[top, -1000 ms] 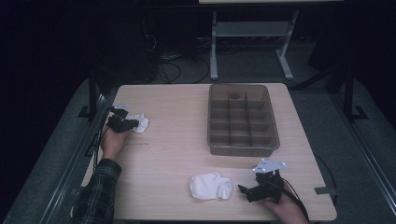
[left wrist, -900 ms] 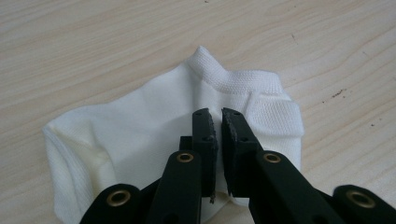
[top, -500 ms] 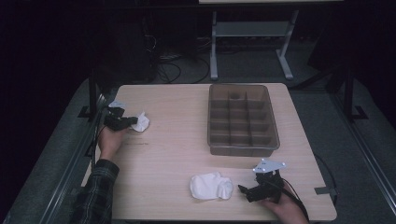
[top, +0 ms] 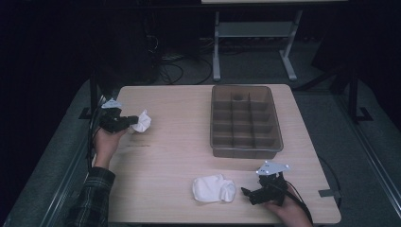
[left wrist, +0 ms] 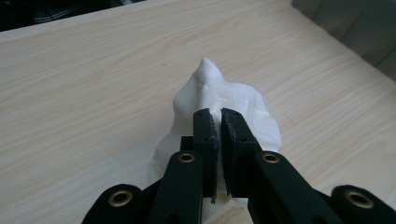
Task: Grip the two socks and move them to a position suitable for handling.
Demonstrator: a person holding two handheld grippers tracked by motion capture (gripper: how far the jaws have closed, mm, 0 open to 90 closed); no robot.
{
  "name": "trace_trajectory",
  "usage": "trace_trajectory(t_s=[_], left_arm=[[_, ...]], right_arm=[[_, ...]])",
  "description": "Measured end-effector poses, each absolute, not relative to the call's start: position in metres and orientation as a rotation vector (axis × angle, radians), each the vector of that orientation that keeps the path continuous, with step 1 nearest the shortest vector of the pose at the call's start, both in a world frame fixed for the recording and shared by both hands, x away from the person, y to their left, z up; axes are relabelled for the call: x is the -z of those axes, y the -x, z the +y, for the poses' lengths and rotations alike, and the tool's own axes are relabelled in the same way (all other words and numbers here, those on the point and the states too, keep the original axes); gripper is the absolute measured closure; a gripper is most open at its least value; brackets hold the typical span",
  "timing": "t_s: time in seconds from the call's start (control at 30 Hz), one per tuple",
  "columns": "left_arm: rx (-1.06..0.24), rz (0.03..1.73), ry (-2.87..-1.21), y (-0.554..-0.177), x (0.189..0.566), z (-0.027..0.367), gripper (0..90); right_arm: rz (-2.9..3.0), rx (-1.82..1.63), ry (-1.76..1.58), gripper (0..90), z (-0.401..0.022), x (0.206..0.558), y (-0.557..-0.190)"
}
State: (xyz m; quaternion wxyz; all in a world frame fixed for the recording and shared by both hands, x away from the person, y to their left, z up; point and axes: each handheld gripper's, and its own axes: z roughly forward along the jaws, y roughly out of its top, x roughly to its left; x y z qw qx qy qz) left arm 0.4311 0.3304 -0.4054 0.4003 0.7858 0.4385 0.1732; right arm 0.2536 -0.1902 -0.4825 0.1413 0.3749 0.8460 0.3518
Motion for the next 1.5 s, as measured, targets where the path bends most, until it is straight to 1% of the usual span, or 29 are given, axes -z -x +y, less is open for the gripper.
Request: trace_trajectory(t_s=[0.17, 0.3, 0.53, 0.83, 1.13, 1.5], left_arm=[[-0.419, 1.087, -1.97, -0.421, 0.4, 0.329, 85.3], [-0.413, 1.058, -1.991, -0.413, 0.393, 0.327, 85.3], [-0.392, 1.015, -1.95, -0.395, 0.383, 0.322, 85.3], [-0.369, 0.975, -1.963, -0.38, 0.381, 0.316, 85.3], [-0.344, 0.935, -1.99, -0.372, 0.385, 0.303, 85.2], [-0.31, 0.861, -2.004, -0.359, 0.38, 0.284, 85.2]], right_arm=[[2.443, -1.016, -1.082, 0.0, -0.19, 0.482, -0.254], [2.443, -1.016, -1.082, 0.0, -0.19, 0.482, -0.254], [2.444, -1.015, -1.078, 0.0, -0.19, 0.483, -0.254], [2.444, -1.015, -1.08, 0.0, -0.19, 0.482, -0.253], [2.438, -1.012, -1.092, 0.0, -0.19, 0.482, -0.253], [2.438, -1.01, -1.093, 0.0, -0.191, 0.482, -0.253]])
